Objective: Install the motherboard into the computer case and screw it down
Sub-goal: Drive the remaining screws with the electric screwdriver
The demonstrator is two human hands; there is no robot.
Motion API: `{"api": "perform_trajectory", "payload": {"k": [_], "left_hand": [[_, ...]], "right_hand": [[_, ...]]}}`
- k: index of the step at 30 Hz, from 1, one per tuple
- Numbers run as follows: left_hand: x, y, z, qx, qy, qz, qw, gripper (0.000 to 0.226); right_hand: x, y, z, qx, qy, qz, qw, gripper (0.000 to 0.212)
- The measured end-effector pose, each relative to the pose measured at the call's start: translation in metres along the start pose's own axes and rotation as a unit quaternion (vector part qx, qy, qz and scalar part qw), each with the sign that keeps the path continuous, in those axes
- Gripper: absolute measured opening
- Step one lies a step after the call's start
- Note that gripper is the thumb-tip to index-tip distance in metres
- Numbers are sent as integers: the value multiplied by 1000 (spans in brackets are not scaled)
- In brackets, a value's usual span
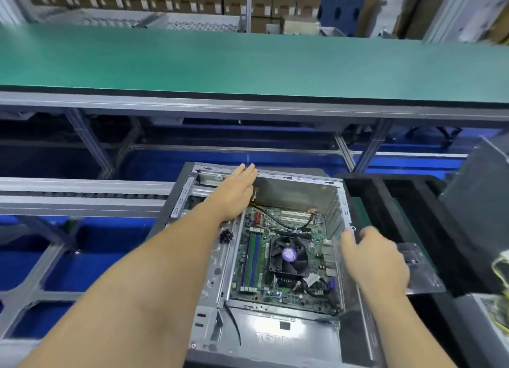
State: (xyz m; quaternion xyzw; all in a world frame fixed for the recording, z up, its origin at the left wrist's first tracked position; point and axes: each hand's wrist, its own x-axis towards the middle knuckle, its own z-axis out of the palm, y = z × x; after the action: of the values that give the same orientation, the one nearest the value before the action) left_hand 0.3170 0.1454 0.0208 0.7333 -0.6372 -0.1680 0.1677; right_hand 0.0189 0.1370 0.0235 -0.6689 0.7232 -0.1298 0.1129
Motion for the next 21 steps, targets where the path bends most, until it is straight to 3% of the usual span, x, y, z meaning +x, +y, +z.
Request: {"api": "perform_trajectory", "payload": {"k": [2, 4, 7, 9, 11, 16, 21], "left_hand": [[-14, 6, -8, -56, 40, -39, 997, 52], [-33, 19, -10, -16, 119, -67, 990, 51], [-66, 47, 3, 46, 176, -177, 967, 77], [-86, 63, 23, 71, 168, -262, 948, 102], [-100, 72, 42, 76, 163, -308, 934, 115], [-116, 70, 53, 54, 194, -378, 904, 120], [-113, 68, 57, 90, 182, -342, 918, 110]], "right_hand": [[28, -24, -2, 22, 44, -81, 996, 51], [65, -54, 3, -15, 39, -204, 978, 54], [111, -107, 18, -79, -81, -290, 950, 58], [125, -132, 34, -101, -162, -315, 930, 60], [127, -138, 46, -118, -187, -333, 917, 61], [128, -126, 52, -100, -142, -349, 921, 62], [124, -101, 53, -106, -82, -345, 929, 63]]}}
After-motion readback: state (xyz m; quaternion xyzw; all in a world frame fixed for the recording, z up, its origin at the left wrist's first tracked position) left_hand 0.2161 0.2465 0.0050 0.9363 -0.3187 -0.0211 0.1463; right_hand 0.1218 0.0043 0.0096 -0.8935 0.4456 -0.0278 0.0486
